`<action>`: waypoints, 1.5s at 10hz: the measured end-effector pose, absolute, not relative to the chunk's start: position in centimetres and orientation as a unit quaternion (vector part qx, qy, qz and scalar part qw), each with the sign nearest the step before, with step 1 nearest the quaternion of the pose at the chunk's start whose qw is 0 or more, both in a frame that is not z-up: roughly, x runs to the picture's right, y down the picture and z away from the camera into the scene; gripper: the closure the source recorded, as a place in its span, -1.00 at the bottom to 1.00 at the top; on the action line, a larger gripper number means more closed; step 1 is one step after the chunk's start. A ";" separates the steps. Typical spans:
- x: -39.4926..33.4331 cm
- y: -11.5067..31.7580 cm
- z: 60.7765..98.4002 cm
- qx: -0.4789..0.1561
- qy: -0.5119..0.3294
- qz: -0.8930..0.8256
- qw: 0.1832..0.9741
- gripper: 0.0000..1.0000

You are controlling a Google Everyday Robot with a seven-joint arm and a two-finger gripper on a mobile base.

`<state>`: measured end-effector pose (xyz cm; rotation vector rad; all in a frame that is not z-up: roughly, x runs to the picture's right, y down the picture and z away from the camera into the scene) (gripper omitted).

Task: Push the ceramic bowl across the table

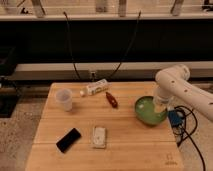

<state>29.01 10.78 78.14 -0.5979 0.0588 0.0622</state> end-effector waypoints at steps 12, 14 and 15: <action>29.0 10.9 82.6 -0.315 0.030 0.024 0.948 1.00; 28.9 11.1 83.3 -0.318 0.031 0.021 0.947 1.00; 28.7 11.2 83.6 -0.320 0.030 0.017 0.947 1.00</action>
